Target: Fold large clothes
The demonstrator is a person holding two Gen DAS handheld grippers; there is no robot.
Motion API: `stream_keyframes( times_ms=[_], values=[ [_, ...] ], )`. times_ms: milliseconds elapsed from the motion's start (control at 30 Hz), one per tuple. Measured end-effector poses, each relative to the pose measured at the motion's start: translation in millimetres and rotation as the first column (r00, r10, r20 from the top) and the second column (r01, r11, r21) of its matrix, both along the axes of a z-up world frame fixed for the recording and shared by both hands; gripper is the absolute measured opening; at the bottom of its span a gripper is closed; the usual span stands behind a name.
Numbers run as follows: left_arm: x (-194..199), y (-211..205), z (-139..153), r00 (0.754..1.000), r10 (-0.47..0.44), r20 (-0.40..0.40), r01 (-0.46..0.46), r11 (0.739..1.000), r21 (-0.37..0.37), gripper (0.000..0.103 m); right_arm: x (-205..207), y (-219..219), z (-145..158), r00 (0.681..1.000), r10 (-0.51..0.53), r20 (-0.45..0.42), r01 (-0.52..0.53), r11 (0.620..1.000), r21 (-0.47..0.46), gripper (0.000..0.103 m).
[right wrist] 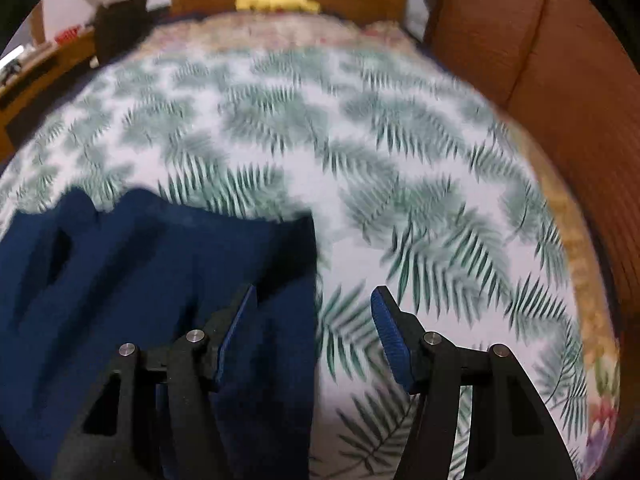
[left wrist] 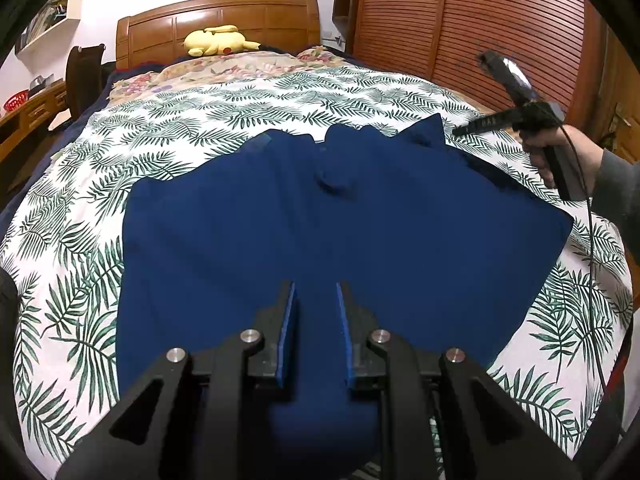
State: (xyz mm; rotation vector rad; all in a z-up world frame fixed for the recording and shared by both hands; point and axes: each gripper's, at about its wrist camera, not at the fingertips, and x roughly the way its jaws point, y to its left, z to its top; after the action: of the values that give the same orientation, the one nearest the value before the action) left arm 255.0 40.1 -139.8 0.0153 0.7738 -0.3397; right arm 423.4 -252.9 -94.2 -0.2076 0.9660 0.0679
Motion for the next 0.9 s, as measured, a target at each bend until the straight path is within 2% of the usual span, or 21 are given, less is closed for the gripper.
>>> stream_keyframes(
  times_ms=[33, 100, 133, 167, 200, 267, 333, 433, 500, 567, 633, 733, 800, 833, 900],
  values=[
    [0.1, 0.1, 0.3, 1.000, 0.000, 0.000, 0.000, 1.000, 0.000, 0.017, 0.0, -0.2, -5.9, 1.000, 0.004, -0.018, -0.004, 1.000, -0.006, 0.061],
    [0.2, 0.1, 0.2, 1.000, 0.000, -0.001, 0.000, 1.000, -0.001, 0.017, -2.3, 1.3, -21.0, 0.998, 0.037, -0.060, -0.037, 0.999, 0.010, 0.045],
    [0.2, 0.1, 0.2, 1.000, 0.000, -0.001, 0.000, 1.000, -0.001, 0.017, -3.2, 0.9, -25.8, 0.996, 0.056, -0.073, -0.054, 0.998, 0.027, 0.023],
    [0.2, -0.1, 0.0, 1.000, 0.000, -0.002, 0.000, 1.000, -0.001, 0.017, -5.1, 3.5, -31.8, 0.994, 0.079, -0.078, -0.078, 0.997, 0.014, 0.006],
    [0.3, -0.4, -0.2, 1.000, 0.000, -0.004, 0.000, 1.000, -0.001, 0.017, -6.4, 3.4, -33.7, 0.994, 0.077, -0.072, -0.078, 0.997, -0.004, 0.002],
    [0.9, -0.1, -1.3, 1.000, -0.001, -0.010, 0.001, 1.000, -0.002, 0.017, -11.9, 1.0, -27.6, 0.998, 0.052, -0.034, -0.053, 0.997, -0.048, 0.000],
    [2.0, 1.0, -2.5, 1.000, 0.000, -0.015, 0.000, 1.000, -0.005, 0.017, -17.5, -8.2, -17.7, 1.000, -0.006, 0.006, 0.006, 0.996, -0.092, 0.000],
    [1.3, 0.9, -3.1, 1.000, -0.002, -0.015, 0.002, 1.000, -0.003, 0.017, -20.5, -24.2, -21.1, 0.998, -0.063, -0.023, 0.059, 0.986, -0.158, 0.000],
    [0.9, 0.7, -3.5, 1.000, -0.003, -0.015, 0.003, 1.000, -0.001, 0.017, -21.8, -31.3, -22.3, 0.997, -0.078, -0.003, 0.076, 0.979, -0.190, 0.000],
    [1.2, 1.0, -3.3, 1.000, -0.003, -0.016, 0.003, 1.000, -0.002, 0.017, -19.4, -39.8, -19.0, 0.993, -0.113, 0.019, 0.114, 0.978, -0.176, 0.000],
    [0.7, 1.1, -3.1, 1.000, 0.000, -0.014, 0.000, 1.000, -0.001, 0.017, -18.3, -45.3, -13.2, 0.993, -0.115, 0.035, 0.118, 0.987, -0.109, 0.001],
    [-0.8, 1.4, -1.8, 1.000, 0.002, -0.010, -0.002, 1.000, 0.004, 0.017, -24.2, -37.3, -5.1, 0.995, -0.076, 0.067, 0.083, 0.992, -0.097, 0.018],
    [-2.3, 1.8, -0.2, 1.000, 0.005, -0.002, -0.005, 1.000, 0.006, 0.017, -34.6, -30.0, -0.5, 0.996, -0.043, 0.074, 0.048, 0.996, -0.071, 0.053],
    [-3.0, 1.8, 0.6, 1.000, 0.007, -0.001, -0.007, 1.000, 0.009, 0.017, -38.4, -26.5, 0.9, 0.996, -0.037, 0.080, 0.043, 0.997, -0.067, 0.057],
    [-5.1, 1.3, 2.6, 1.000, 0.006, 0.003, -0.006, 1.000, 0.011, 0.017, -54.4, -20.5, 6.1, 0.996, -0.017, 0.091, 0.021, 0.999, -0.038, 0.057]
  ],
)
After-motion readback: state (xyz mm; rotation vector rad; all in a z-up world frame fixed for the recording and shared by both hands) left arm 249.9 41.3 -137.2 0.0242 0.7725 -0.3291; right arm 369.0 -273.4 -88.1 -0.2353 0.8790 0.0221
